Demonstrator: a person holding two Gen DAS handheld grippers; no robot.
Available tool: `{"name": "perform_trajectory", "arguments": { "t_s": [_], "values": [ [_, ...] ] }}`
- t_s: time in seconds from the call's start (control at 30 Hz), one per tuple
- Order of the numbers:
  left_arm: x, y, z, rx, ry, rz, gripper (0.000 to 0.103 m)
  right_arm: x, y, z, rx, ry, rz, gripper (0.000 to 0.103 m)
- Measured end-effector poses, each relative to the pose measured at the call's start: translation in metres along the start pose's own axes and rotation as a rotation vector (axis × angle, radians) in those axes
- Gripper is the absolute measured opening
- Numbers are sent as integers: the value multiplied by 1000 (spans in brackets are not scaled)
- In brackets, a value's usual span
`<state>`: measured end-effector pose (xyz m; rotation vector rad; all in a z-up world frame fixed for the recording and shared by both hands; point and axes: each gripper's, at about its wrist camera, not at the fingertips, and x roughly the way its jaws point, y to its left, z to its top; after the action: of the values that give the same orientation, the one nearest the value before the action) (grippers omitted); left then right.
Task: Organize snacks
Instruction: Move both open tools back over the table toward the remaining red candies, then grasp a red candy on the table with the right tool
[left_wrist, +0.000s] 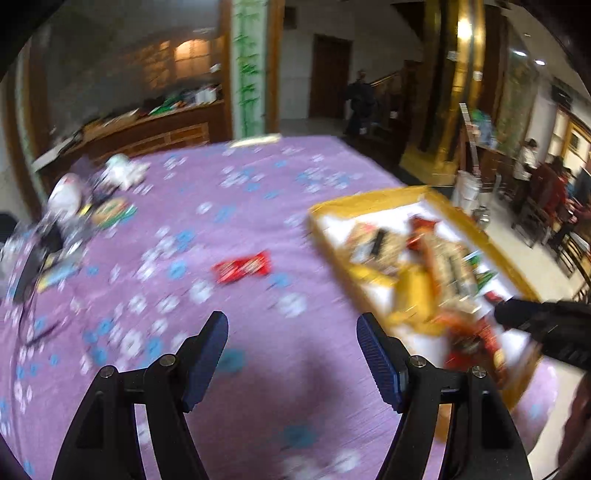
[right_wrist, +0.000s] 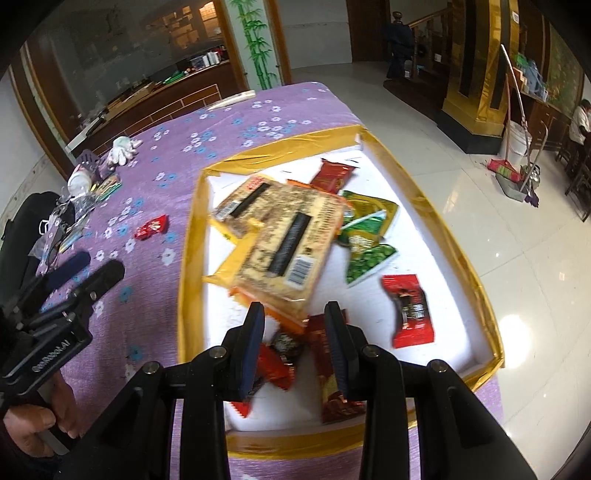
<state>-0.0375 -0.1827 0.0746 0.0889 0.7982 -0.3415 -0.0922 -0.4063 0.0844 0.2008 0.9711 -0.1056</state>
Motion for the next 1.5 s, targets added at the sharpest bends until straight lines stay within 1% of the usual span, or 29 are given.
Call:
{"name": "perform_trajectory", "arguments": {
  "t_s": [0.1,0.2,0.33,0.5,0.53,0.6,0.63,0.7,0.77,0.8,0.9,0.93,1.03,1.3,1.33,1.4,1.5],
  "values": [
    [8,32,-19,-60,45,45,75,-2,14,-1,-16,-6,19,32],
    [13,62,-33,-101,72,90,75,-4,32,-4,-42,-10,43,32],
    [14,88,-40,-121,79,119,76,-4,58,-7,-76,3,97,32],
    [18,115,-53,-130,112,137,76,4,87,-5,-85,47,176,32],
    [20,119,-55,-133,121,136,76,8,93,-4,-81,63,202,32],
    [21,125,-60,-131,132,136,76,14,102,-1,-71,87,227,32],
    [22,129,-62,-139,147,123,76,18,107,2,-72,101,231,32],
    [21,132,-63,-146,142,100,77,25,119,9,-78,126,237,32],
    [22,131,-63,-139,146,88,80,31,128,19,-67,139,247,32],
    [23,129,-63,-129,151,88,84,36,132,28,-56,149,251,32],
    [29,117,-62,-67,182,121,92,53,143,50,-45,156,245,32],
    [30,115,-62,-60,184,129,93,59,147,55,-50,159,239,32],
    [30,121,-63,-84,190,122,97,83,158,74,-67,175,216,32],
    [32,120,-64,-86,196,136,100,141,183,124,-116,174,177,32],
    [33,121,-64,-89,198,141,102,147,186,127,-126,178,180,32],
    [33,122,-63,-96,200,142,103,163,194,130,-149,221,185,32],
    [33,122,-63,-96,200,143,103,178,204,127,-193,243,170,32]
  ]
}}
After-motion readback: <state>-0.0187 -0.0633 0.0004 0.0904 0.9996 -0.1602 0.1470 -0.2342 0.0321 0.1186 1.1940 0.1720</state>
